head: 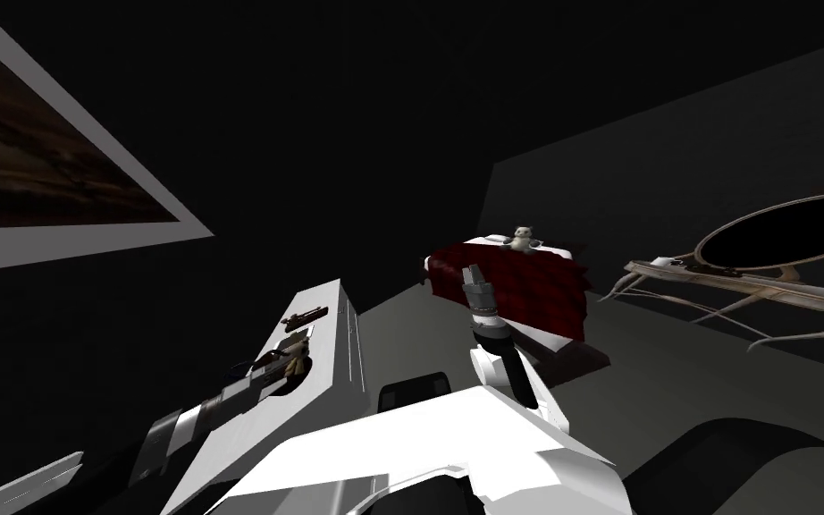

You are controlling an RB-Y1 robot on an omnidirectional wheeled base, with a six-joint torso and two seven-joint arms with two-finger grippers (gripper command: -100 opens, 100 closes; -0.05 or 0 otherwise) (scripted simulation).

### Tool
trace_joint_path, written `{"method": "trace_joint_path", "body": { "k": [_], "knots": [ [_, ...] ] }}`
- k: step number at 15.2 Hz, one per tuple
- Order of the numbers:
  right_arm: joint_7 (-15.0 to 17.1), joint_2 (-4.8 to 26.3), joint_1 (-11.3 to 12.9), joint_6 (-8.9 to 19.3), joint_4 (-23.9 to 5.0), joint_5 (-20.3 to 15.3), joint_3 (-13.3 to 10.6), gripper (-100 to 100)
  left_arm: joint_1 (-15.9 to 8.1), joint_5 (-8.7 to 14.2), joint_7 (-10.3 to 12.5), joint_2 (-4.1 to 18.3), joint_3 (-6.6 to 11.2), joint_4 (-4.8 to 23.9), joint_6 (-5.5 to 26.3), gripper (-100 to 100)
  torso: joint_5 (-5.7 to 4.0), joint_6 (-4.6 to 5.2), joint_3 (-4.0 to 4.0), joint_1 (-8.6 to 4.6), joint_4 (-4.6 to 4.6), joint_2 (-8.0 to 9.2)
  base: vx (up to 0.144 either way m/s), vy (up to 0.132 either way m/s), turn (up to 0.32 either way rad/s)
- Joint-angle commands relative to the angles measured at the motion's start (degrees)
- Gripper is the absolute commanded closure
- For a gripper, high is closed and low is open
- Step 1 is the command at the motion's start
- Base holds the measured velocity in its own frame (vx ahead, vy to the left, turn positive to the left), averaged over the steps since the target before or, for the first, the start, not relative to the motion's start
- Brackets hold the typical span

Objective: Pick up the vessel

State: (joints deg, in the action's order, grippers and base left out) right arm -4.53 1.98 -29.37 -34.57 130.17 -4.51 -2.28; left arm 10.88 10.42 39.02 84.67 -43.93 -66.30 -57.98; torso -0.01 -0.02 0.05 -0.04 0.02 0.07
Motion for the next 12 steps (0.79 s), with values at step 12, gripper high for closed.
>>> {"method": "trace_joint_path", "body": {
  "k": [12],
  "knots": [
    [0.0, 0.0, 0.0, 0.0, 0.0, 0.0, 0.0, 0, 11.1, 12.2, -8.0, 1.9, 1.35, 1.0, -2.0, -100, -0.02, 0.04, -0.09, -0.07, -0.04, -0.15, 0.025, -0.025, -0.124]
  ]
}}
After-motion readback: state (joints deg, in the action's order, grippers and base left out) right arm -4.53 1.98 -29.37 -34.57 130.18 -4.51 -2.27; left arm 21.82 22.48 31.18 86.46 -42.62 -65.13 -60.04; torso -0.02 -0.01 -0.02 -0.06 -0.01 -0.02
